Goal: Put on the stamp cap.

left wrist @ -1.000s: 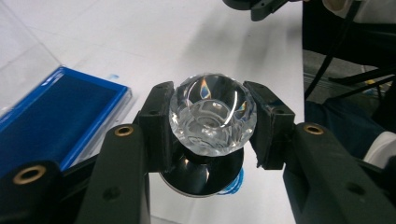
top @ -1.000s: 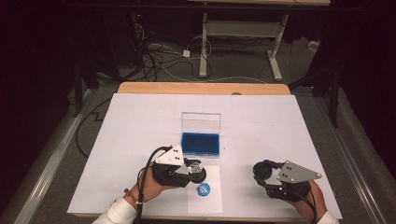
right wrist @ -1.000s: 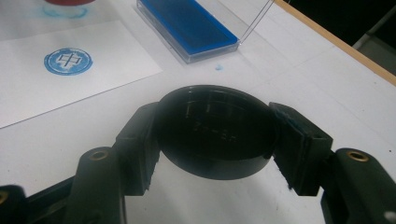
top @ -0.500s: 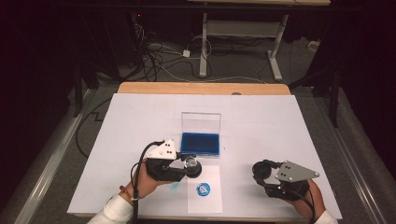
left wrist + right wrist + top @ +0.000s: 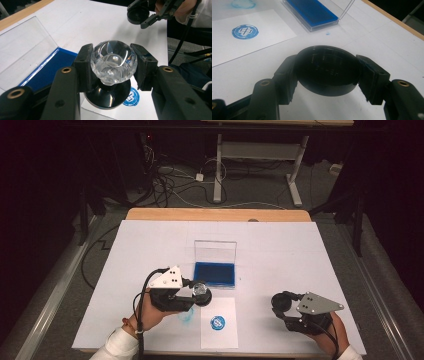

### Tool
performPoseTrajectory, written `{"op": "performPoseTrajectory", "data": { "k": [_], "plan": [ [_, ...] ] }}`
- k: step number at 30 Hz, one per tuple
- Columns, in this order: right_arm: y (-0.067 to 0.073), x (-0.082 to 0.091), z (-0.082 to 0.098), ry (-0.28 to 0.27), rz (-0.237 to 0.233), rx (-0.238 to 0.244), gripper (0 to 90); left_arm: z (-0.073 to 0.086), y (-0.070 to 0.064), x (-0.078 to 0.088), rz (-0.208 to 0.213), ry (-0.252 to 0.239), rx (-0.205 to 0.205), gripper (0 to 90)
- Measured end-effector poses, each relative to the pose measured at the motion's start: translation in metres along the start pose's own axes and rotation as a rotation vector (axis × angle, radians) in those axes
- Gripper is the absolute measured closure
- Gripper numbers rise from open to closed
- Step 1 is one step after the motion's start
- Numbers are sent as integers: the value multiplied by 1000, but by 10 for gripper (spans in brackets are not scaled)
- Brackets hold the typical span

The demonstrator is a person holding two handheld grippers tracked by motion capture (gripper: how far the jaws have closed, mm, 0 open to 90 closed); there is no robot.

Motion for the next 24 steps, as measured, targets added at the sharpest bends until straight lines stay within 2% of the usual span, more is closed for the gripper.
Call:
{"op": "performPoseTrajectory", "data": {
  "k": [9, 17, 24],
  "plan": [
    [2, -1, 1, 6, -1, 9, 384, -6, 5, 12, -19, -45, -3, 541],
    [10, -2, 0, 9, -13, 21, 384, -11, 5, 17, -30, -65, -7, 541],
    [18, -11, -3, 15, -33, 32, 384, -12, 6, 18, -39, -70, -6, 541]
  ]
}}
Point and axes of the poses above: each handheld gripper's, and its own axes: x roughly backward along the jaws, z roughly out of its underside, y roughly to its left, the point moved 6 cm from there along -x, roughly forward along the jaws, and after that the axes turned 6 degrees about -x, right-handed, at the moved point
